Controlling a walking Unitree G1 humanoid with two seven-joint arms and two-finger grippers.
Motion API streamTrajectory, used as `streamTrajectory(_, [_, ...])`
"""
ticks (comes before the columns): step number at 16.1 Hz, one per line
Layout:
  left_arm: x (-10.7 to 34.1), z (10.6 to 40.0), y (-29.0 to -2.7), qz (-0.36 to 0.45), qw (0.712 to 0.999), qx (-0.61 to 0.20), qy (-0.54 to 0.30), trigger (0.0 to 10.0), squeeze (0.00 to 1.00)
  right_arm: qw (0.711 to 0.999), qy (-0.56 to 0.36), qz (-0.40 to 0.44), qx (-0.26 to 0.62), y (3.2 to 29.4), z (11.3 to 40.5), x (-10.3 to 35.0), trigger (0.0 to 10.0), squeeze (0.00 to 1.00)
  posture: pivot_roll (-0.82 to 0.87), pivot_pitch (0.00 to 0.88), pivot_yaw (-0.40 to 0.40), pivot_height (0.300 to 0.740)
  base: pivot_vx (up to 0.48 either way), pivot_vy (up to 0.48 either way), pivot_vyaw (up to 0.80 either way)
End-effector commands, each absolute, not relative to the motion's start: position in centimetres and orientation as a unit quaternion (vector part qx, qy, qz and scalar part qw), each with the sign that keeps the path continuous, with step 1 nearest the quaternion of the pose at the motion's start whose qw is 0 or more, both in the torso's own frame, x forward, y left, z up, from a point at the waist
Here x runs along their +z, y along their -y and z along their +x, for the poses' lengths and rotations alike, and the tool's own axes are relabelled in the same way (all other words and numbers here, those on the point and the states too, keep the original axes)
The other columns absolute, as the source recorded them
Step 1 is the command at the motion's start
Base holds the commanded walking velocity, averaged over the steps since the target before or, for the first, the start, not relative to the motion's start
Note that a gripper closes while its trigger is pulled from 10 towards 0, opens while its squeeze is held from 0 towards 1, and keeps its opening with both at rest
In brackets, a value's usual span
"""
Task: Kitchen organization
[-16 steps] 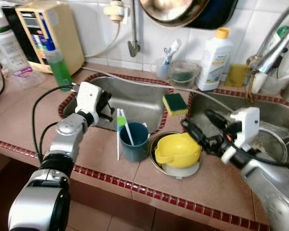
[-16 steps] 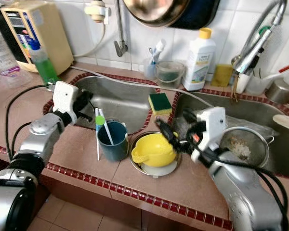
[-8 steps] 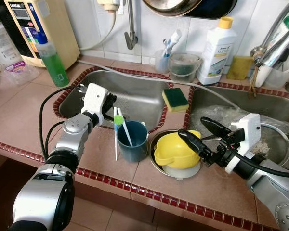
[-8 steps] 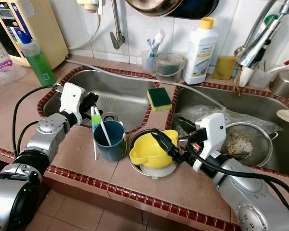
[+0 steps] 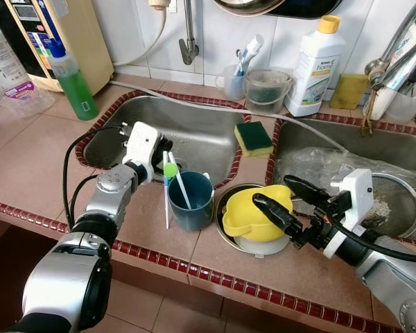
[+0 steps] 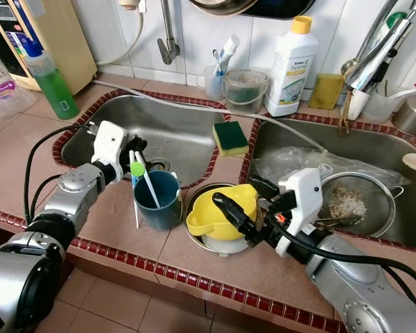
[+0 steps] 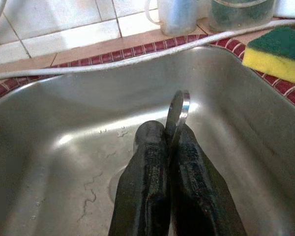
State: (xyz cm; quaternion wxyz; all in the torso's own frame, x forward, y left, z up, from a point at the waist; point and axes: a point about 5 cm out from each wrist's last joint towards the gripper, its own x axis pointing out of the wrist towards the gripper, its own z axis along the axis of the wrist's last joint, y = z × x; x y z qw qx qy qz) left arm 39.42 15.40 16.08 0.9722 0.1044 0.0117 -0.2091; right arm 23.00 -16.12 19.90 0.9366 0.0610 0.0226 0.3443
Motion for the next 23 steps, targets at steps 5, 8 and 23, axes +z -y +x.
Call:
streamTrajectory(5, [16.7,39.7,-15.6,0.095,0.973,-0.211,-0.015,10.0,1.00,0.934,-0.015,0.059,0.351,15.8,22.4,20.5,10.0,0.00,-0.29,0.139,0.089,0.740,0.000,0.000,0.00])
streamTrajectory(8, [16.8,39.8,-15.7,0.091,0.973,-0.212,-0.015,10.0,1.00,0.934,-0.014,0.060,0.353,15.7,22.4,20.6,10.0,0.00,-0.29,0.137,0.091,0.740,0.000,0.000,0.00])
streamTrajectory(23, [18.8,39.9,-18.7,0.087,0.981,-0.172,0.027,10.0,0.38,0.925,0.025,0.075,0.371,14.7,23.8,21.1,10.0,0.00,-0.23,0.096,0.092,0.740,0.000,0.000,0.00])
